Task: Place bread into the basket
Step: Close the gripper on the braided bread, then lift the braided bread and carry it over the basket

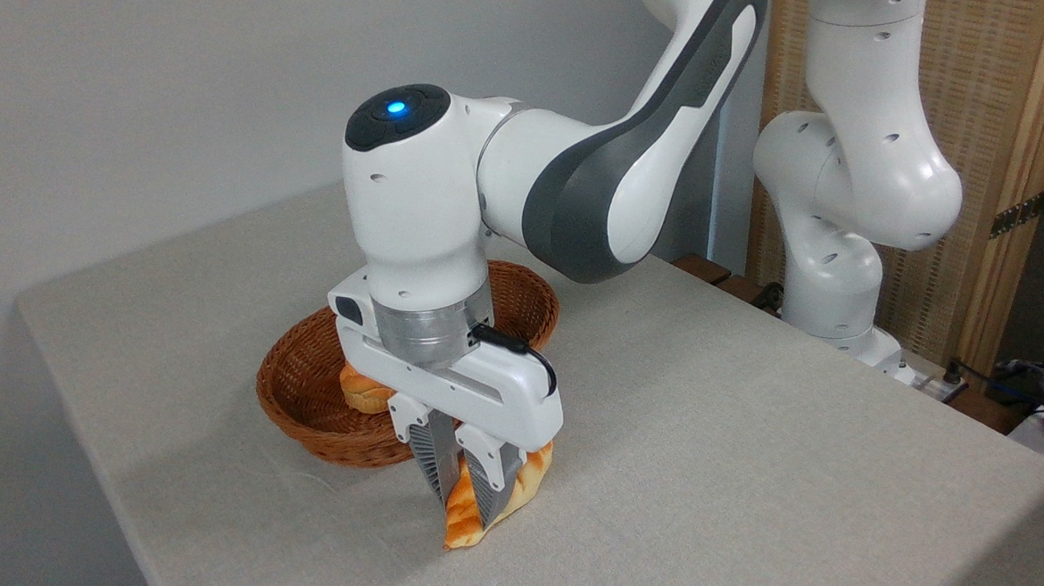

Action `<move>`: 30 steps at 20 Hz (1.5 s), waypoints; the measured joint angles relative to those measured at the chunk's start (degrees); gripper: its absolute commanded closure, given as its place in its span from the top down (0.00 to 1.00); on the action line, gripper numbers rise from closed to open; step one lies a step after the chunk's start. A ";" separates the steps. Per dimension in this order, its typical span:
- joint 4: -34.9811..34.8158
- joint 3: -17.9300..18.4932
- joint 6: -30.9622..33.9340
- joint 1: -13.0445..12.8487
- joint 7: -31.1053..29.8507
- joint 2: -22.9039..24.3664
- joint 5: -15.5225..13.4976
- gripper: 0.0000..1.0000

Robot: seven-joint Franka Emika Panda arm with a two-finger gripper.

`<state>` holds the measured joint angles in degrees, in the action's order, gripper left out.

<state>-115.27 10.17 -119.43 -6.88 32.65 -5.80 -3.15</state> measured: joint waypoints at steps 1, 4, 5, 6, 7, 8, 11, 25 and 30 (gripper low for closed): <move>0.00 0.00 0.00 0.00 0.00 0.00 0.00 0.23; 0.00 0.00 0.00 0.00 0.00 0.03 0.00 0.22; 0.01 0.00 0.00 0.02 0.00 0.06 0.00 0.22; 0.01 0.03 0.00 0.03 0.00 0.08 0.00 0.22; 0.05 0.25 -0.01 0.06 0.00 0.11 0.00 0.22; 0.11 0.50 -0.02 0.08 0.00 0.13 0.00 0.21; 0.89 2.06 -0.07 0.21 0.77 0.23 0.00 0.21; 5.06 4.39 -0.04 0.43 1.47 1.96 0.00 0.21; 5.15 4.42 -0.01 0.43 1.47 4.15 -0.23 0.22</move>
<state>-110.12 14.59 -119.45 -6.46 34.11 -1.65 -3.38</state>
